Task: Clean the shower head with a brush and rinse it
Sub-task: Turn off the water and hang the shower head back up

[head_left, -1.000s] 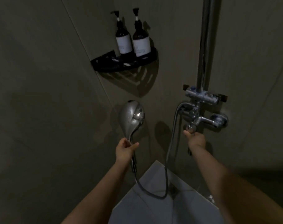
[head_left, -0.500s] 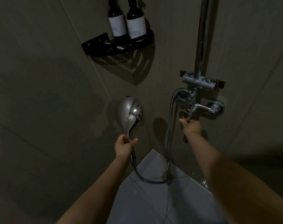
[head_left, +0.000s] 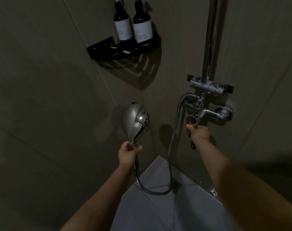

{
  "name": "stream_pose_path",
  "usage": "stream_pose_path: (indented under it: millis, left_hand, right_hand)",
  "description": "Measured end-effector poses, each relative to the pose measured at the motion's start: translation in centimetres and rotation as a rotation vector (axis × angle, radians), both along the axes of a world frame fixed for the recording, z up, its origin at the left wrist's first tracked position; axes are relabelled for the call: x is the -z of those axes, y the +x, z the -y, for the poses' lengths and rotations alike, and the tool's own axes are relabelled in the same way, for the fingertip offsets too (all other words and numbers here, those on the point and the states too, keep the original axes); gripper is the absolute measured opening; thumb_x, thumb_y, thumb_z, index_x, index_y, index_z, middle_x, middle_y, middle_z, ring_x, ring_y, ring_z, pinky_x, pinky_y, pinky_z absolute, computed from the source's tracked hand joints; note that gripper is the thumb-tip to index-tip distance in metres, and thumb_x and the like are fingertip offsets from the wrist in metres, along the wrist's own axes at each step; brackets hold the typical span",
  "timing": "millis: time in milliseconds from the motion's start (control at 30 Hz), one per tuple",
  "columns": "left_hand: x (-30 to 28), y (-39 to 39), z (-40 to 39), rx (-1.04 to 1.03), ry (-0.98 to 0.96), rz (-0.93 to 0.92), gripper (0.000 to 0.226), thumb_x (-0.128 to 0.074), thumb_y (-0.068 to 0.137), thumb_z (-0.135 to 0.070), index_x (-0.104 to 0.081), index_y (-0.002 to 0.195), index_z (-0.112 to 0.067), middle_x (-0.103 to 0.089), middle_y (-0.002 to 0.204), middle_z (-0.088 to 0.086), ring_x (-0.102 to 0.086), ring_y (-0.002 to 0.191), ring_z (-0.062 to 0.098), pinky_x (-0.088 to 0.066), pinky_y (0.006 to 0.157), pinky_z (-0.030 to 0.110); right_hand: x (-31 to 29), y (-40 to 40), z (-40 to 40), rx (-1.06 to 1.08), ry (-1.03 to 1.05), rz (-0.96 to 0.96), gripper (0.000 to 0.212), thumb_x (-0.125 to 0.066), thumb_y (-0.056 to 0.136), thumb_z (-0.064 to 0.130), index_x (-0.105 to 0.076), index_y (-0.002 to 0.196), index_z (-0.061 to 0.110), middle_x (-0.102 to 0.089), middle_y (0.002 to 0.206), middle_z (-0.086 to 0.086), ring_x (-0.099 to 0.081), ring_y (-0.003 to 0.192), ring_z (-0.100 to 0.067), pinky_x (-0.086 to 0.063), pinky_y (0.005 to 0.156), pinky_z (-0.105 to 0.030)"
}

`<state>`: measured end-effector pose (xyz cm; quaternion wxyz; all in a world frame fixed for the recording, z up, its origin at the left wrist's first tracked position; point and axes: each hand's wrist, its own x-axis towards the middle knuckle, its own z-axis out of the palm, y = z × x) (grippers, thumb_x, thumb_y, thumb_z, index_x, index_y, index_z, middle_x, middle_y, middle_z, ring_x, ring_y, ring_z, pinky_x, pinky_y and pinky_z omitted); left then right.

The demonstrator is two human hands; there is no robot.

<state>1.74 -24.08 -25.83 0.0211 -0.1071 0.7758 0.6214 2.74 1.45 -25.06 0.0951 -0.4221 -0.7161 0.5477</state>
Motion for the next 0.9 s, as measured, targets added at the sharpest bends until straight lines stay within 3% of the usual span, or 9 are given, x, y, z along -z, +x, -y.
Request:
stream_pose_path:
  millis: [267, 667, 900]
  left_hand:
    - [-0.2, 0.5, 0.4, 0.018, 0.017, 0.024, 0.028, -0.07, 0.075, 0.002, -0.045, 0.074, -0.008, -0.045, 0.077, 0.014, -0.044, 0.076, 0.022, -0.045, 0.076, 0.04]
    - [0.1, 0.2, 1.0, -0.014, 0.009, 0.004, 0.04, -0.073, 0.072, 0.001, -0.039, 0.06, -0.015, -0.042, 0.062, 0.006, -0.041, 0.071, 0.02, -0.039, 0.068, 0.036]
    - [0.0, 0.4, 1.5, -0.019, 0.012, 0.025, 0.04, -0.074, 0.072, 0.0, -0.039, 0.06, -0.015, -0.045, 0.065, 0.01, -0.043, 0.072, 0.021, -0.042, 0.071, 0.038]
  right_hand:
    - [0.1, 0.0, 0.2, -0.006, 0.027, -0.008, 0.035, -0.065, 0.083, 0.028, -0.067, 0.103, 0.0, -0.066, 0.11, -0.023, -0.059, 0.106, -0.037, -0.046, 0.089, -0.038]
    - [0.3, 0.1, 0.1, -0.021, 0.051, -0.022, 0.034, -0.066, 0.083, 0.026, -0.067, 0.101, -0.003, -0.066, 0.109, -0.024, -0.06, 0.105, -0.036, -0.045, 0.087, -0.037]
    - [0.3, 0.1, 0.0, -0.052, 0.093, 0.01, 0.04, -0.063, 0.085, 0.03, -0.066, 0.104, -0.005, -0.065, 0.111, -0.026, -0.059, 0.107, -0.038, -0.045, 0.089, -0.038]
